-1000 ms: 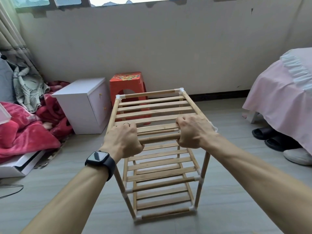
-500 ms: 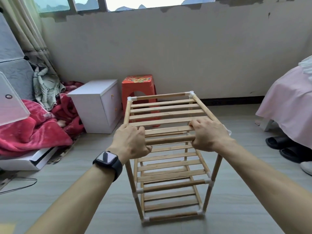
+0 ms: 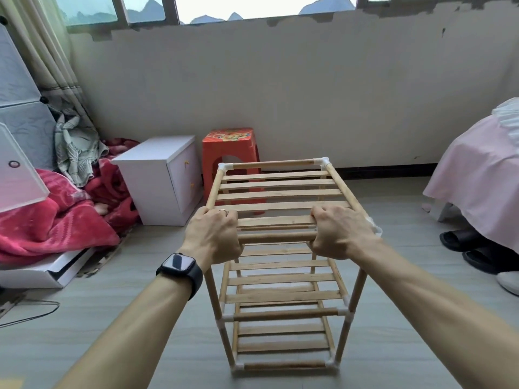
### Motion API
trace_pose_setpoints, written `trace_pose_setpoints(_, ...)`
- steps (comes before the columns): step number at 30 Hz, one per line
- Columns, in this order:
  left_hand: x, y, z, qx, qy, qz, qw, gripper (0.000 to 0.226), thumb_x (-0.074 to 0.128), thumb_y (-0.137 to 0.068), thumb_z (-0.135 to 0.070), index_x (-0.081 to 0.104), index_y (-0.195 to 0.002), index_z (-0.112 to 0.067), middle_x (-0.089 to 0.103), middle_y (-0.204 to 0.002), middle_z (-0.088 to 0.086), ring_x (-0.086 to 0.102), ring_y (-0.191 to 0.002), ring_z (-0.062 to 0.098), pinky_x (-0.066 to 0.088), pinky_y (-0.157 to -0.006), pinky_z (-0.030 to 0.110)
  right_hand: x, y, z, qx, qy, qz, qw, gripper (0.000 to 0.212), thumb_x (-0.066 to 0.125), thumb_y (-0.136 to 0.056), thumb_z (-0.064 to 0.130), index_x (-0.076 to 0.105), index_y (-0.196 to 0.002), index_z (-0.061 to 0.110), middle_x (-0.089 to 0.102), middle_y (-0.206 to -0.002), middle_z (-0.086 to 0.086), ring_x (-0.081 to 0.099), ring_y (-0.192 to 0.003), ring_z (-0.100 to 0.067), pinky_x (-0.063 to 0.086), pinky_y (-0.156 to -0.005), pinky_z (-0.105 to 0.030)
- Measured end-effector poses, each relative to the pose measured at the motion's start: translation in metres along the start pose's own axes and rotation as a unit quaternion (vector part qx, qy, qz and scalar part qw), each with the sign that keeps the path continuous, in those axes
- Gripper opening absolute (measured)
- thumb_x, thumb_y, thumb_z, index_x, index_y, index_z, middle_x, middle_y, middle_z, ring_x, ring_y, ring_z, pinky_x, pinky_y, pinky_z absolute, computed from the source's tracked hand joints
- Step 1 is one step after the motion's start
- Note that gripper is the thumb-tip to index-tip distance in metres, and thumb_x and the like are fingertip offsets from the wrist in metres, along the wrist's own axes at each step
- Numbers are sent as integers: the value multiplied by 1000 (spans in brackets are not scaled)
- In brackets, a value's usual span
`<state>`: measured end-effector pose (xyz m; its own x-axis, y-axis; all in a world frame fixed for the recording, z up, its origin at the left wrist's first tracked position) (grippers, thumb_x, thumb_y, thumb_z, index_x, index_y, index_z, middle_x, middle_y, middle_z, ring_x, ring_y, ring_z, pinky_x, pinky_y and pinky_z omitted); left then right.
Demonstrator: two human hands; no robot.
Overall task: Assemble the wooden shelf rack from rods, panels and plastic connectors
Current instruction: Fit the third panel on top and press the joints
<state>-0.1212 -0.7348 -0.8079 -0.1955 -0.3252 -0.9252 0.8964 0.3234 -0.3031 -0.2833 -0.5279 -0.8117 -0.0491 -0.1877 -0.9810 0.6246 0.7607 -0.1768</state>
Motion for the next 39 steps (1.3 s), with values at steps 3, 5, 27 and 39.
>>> trace_pose_setpoints(3, 0, -2, 11, -27, -45, 10, 999, 36, 46, -92, -23, 48, -127, -22, 63, -125, 1, 55, -114, 22, 38, -102, 37, -1, 5, 29, 56, -13, -4, 998, 30, 50, -79, 34, 48, -105, 20, 56, -100, -1, 54, -89, -22, 49, -76, -36)
trace_pose_setpoints(5, -4, -2, 17, -39, -49, 29, 998, 57, 53, -89, -23, 33, -142, -25, 50, -144, 2, 43, -132, 24, 34, -109, 42, -2, 5, 55, 81, -15, 26, 996, 38, 59, -81, 41, 49, -110, 16, 54, -109, -4, 48, -99, -24, 44, -81, -36)
trace_pose_setpoints(27, -19, 17, -67, 73, 161, 89, 980, 90, 4, -78, -96, 30, -149, -47, 33, -161, -3, 40, -140, 21, 40, -107, 52, -23, 39, -60, 148, -90, 29, 984, 57, 41, -100, 61, 59, -135, 19, 58, -130, -4, 62, -99, -16, 43, -65, -25)
trace_pose_setpoints(39, -54, 27, -59, -21, 253, 71, 965, 88, 18, -83, -89, 59, -132, -28, 62, -127, 1, 55, -109, 17, 45, -79, 39, -40, 77, 12, -105, -257, -60, 959, 39, 45, -93, 54, 73, -83, 29, 70, -70, 9, 66, -62, -7, 57, -56, -36)
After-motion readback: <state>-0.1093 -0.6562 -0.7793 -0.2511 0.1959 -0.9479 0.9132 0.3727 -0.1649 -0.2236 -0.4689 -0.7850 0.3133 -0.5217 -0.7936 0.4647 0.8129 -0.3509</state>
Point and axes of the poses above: each hand's wrist, its own y-axis away from the middle knuckle, its own x-axis out of the palm, z = x × y, the point moved 1 cm from there along -y, towards the middle knuckle
